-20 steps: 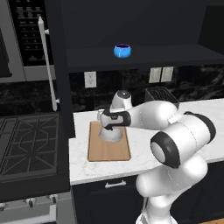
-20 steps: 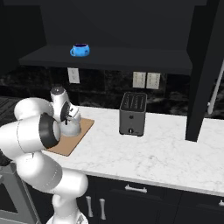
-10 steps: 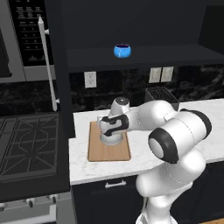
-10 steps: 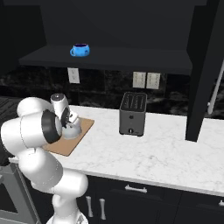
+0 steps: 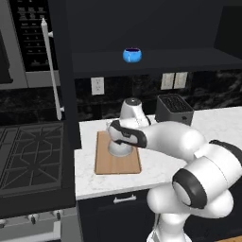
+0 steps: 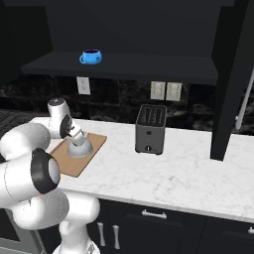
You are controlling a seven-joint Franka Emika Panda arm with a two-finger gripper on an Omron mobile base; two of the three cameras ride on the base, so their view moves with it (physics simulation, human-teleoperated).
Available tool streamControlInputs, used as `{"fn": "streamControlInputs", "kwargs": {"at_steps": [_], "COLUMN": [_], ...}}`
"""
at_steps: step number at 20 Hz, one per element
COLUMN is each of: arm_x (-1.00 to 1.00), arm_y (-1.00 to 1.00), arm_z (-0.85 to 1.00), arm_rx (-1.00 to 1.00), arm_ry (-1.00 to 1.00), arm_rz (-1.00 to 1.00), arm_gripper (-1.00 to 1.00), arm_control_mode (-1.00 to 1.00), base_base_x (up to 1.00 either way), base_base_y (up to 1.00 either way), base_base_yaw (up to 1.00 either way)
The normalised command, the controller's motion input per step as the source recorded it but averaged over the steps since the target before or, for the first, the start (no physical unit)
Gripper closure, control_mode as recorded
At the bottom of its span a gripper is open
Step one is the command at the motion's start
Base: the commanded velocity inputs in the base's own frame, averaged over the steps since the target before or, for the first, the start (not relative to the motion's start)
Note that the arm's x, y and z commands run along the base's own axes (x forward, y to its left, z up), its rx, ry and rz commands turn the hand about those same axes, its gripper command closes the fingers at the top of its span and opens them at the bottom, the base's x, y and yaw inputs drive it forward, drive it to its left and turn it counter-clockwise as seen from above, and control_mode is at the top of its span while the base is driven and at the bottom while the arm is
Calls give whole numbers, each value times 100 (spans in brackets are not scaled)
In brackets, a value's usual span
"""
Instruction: Pick the kettle from the counter and place it on the tray. Then pick the mug from the cabinet and place it on the tray. Then close the cabinet doors.
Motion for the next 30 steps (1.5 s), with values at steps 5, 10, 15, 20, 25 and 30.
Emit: {"fn": "streamControlInputs", "kwargs": {"at_steps": [5,10,15,20,25,30], "arm_x": [-94,-98,-5,3,16,40], "arm_y": [0,-27,-19,-1,0,0], "arm_z": [100,85,19,100,100,100], "arm_rx": [-8,-17,0,-3,-10,-7], "arm_ry": [7,-3,-1,-2,-2,-6], "arm_rz": [-8,0,1,0,0,0], "arm_gripper": [-100,-100,-100,-100,-100,-100], "arm_control_mode": [-100,-100,-100,-100,-100,-100], "base_base_x": [0,0,0,0,0,0], "base_base_y": [0,0,0,0,0,0], "base_base_yaw": [0,0,0,0,0,0]}}
